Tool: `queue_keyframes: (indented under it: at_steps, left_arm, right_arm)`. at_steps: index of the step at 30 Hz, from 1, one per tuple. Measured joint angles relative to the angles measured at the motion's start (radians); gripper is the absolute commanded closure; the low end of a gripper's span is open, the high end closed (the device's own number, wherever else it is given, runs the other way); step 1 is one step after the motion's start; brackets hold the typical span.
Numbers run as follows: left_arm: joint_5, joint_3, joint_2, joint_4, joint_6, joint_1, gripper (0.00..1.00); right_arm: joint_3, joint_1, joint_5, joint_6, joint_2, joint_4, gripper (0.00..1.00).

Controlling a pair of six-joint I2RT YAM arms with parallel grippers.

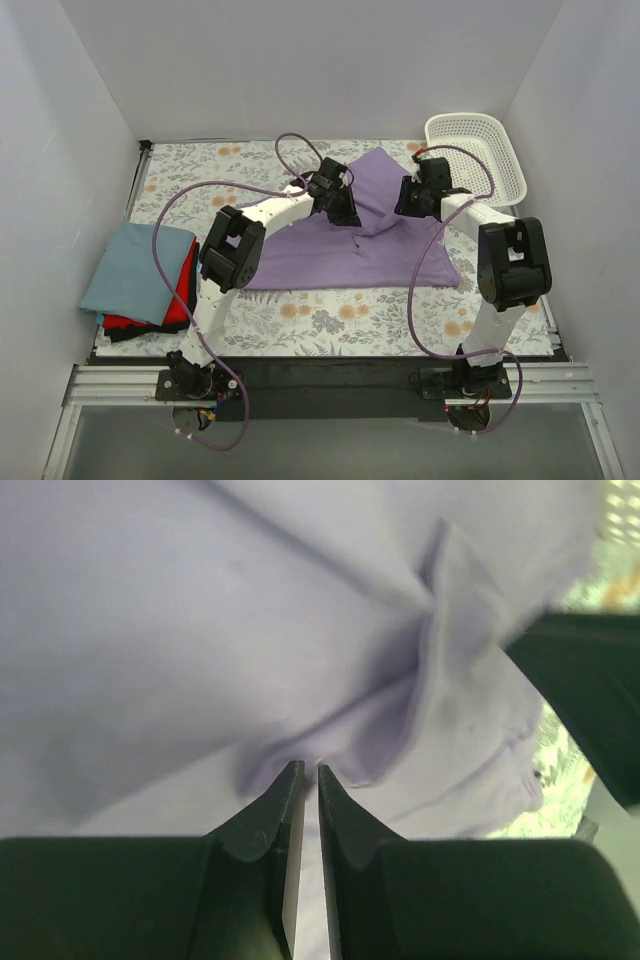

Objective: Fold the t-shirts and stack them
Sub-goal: Fold the tshirt

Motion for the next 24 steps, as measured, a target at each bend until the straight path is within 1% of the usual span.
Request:
queue_keyframes:
  at_steps: [9, 13, 14, 18, 24]
  left_arm:
    - [0.038, 0.003, -0.024, 0.026, 0.022, -0.081, 0.91]
    - [0.043, 0.010, -0.024, 0.026, 0.021, -0.085, 0.91]
    - [0.042, 0.012, -0.024, 0.026, 0.021, -0.084, 0.91]
    - [0.037, 0.029, -0.011, 0.029, 0.015, -0.083, 0.92]
    - [0.021, 0.029, 0.013, 0.031, -0.001, -0.080, 0.92]
  right_arm:
    - [0.081, -0.020, -0.025, -0.056, 0.134, 0.016, 0.62]
    - [0.109, -0.025, -0.043, -0.063, 0.160, 0.017, 0.62]
    - [0.116, -0.025, -0.047, -0.063, 0.165, 0.017, 0.60]
    - [0.129, -0.025, -0.043, -0.061, 0.180, 0.019, 0.58]
    - [0.196, -0.025, -0.003, -0.054, 0.222, 0.018, 0.59]
